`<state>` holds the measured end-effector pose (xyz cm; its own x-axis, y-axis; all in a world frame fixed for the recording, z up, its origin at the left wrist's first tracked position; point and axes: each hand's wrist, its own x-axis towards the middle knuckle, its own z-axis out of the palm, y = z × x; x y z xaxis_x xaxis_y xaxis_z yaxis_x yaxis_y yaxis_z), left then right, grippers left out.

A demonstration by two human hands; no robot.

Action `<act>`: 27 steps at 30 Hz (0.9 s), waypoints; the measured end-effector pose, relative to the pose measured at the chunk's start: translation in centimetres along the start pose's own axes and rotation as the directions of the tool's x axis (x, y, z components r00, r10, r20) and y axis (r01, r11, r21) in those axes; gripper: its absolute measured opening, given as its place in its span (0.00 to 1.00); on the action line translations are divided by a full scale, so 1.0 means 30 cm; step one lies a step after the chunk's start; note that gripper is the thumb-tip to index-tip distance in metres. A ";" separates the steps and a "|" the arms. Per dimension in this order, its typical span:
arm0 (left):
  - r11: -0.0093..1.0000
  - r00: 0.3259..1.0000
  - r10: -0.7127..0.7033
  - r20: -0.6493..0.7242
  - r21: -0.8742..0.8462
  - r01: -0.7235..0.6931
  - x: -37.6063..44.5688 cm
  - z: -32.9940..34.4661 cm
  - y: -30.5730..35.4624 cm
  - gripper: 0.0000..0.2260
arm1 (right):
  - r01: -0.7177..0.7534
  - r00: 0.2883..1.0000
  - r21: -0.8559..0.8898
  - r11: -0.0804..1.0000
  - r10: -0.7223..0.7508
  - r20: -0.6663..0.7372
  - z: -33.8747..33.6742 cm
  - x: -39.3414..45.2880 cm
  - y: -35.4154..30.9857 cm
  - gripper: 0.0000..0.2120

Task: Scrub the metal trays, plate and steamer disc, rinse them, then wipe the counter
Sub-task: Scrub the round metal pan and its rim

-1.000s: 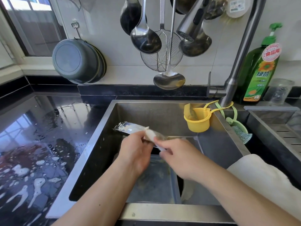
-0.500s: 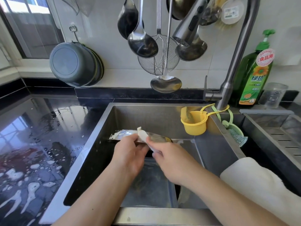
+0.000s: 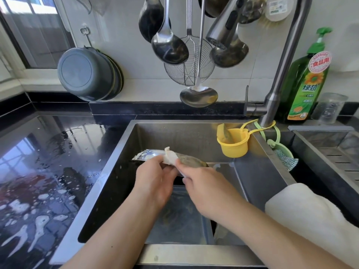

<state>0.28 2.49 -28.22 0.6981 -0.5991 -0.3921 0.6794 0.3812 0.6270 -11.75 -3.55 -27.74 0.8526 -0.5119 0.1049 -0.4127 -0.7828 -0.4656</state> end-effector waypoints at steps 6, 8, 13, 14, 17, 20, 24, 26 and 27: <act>0.984 0.998 0.026 -0.063 -0.175 -0.036 0.031 -0.022 0.040 0.10 | -0.226 0.974 -0.114 0.967 0.225 -0.021 -0.053 0.010 0.121 0.27; 0.987 0.999 0.009 -0.048 -0.160 -0.016 0.023 -0.008 0.030 0.09 | -0.210 0.978 -0.105 0.972 0.210 -0.014 -0.055 0.009 0.108 0.26; 0.998 0.998 -0.062 0.027 -0.027 0.063 0.035 -0.022 -0.022 0.09 | -0.007 1.000 0.000 1.000 0.007 0.020 0.007 -0.007 -0.006 0.26; 0.998 0.999 -0.044 0.010 -0.051 0.044 0.038 -0.031 -0.012 0.10 | -0.014 1.000 -0.030 0.999 0.014 0.002 0.012 -0.005 0.002 0.26; 0.994 1.000 0.024 -0.015 -0.109 -0.026 0.036 -0.033 0.033 0.09 | -0.135 0.991 -0.090 0.987 0.134 -0.021 -0.017 0.003 0.068 0.26; 0.997 0.999 -0.035 -0.010 -0.071 0.034 0.036 -0.020 0.005 0.10 | -0.215 0.976 -0.105 0.971 0.216 -0.001 -0.040 0.001 0.095 0.25; 0.993 0.995 -0.101 0.019 -0.055 0.102 0.041 -0.022 -0.015 0.13 | -0.035 0.998 0.013 0.999 0.034 0.054 0.013 -0.015 0.005 0.25; 0.996 0.998 -0.066 -0.002 -0.059 0.066 0.049 -0.038 -0.001 0.12 | -0.024 0.998 -0.042 0.999 0.026 0.062 0.015 0.003 0.001 0.28; 0.995 0.999 -0.052 -0.009 -0.081 0.051 0.057 -0.046 0.006 0.13 | -0.046 0.997 -0.079 0.996 0.051 0.065 0.009 0.013 0.012 0.28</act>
<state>1.91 2.50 -29.72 0.6641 -0.6118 -0.4298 0.7300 0.4065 0.5495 -11.48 -3.92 -28.10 0.8493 -0.5273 0.0240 -0.4754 -0.7839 -0.3994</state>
